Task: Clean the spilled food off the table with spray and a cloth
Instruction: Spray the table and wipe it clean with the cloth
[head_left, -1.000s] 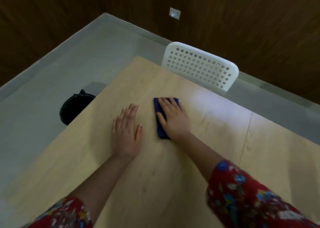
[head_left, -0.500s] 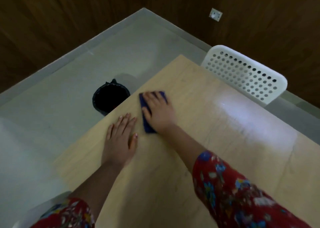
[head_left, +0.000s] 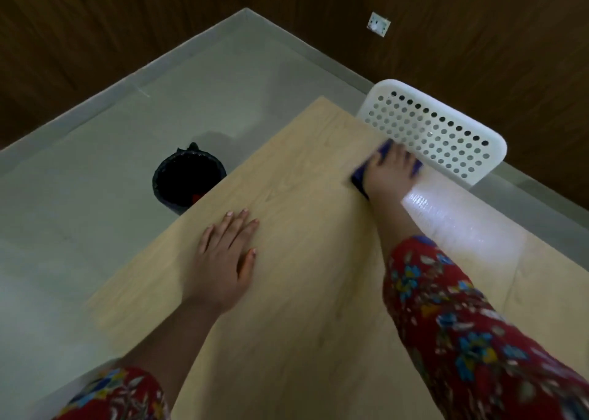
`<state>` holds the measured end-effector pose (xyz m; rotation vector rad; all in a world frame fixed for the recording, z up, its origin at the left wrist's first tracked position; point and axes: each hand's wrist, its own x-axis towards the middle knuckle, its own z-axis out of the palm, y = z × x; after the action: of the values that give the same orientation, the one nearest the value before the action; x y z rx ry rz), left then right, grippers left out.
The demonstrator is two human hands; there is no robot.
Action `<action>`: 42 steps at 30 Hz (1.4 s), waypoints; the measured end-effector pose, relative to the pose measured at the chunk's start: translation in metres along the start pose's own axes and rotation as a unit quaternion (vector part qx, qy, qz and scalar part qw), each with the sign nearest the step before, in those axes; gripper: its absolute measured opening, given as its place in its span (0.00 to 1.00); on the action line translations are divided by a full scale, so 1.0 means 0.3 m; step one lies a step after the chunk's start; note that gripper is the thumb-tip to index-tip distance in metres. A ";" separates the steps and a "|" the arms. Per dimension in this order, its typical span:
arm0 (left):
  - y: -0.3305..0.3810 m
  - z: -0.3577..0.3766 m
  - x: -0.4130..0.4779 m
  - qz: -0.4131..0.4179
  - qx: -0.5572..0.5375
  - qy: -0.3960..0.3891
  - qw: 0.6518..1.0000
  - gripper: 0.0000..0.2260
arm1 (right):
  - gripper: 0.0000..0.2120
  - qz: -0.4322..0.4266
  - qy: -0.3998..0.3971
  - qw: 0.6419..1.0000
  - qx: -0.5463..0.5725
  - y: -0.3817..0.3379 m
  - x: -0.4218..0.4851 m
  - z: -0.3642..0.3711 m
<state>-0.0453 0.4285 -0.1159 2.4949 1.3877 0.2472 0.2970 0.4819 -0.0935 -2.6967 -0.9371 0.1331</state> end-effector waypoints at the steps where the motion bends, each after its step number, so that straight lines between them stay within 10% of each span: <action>1: 0.000 -0.001 0.000 -0.002 0.001 -0.001 1.000 0.24 | 0.27 -0.053 -0.017 0.998 0.004 -0.078 -0.009 0.024; 8: -0.004 0.000 -0.006 -0.010 -0.010 0.005 1.000 0.24 | 0.26 -0.409 -0.123 0.904 0.000 -0.213 -0.424 0.082; 16: -0.005 0.016 -0.004 -0.025 -0.078 0.062 0.995 0.23 | 0.27 -0.063 -0.033 0.997 0.011 -0.086 -0.014 0.034; 25: -0.001 -0.033 -0.009 -0.092 -0.152 0.163 0.971 0.26 | 0.24 -0.430 -0.140 0.892 -0.002 -0.453 -0.591 0.174; 30: -0.001 -0.038 -0.019 -0.080 -0.140 0.142 0.977 0.26 | 0.26 -0.329 -0.077 0.941 -0.002 -0.042 -0.495 0.061; 36: 0.029 -0.057 -0.100 -0.013 -0.095 0.033 0.995 0.24 | 0.27 -0.004 0.014 0.999 -0.034 0.534 -0.456 -0.143; 39: 0.035 -0.087 -0.256 -0.052 -0.113 0.023 0.992 0.26 | 0.26 0.070 0.013 0.997 -0.027 0.470 -0.562 -0.133; 42: -0.023 -0.122 -0.424 -0.122 -0.088 0.035 0.988 0.27 | 0.31 -0.030 -0.007 0.999 0.010 0.224 -0.641 -0.055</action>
<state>-0.1279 0.3294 -0.0853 2.1697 1.6071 0.3908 0.1889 0.3084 -0.0986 -2.6498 -1.0142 0.1498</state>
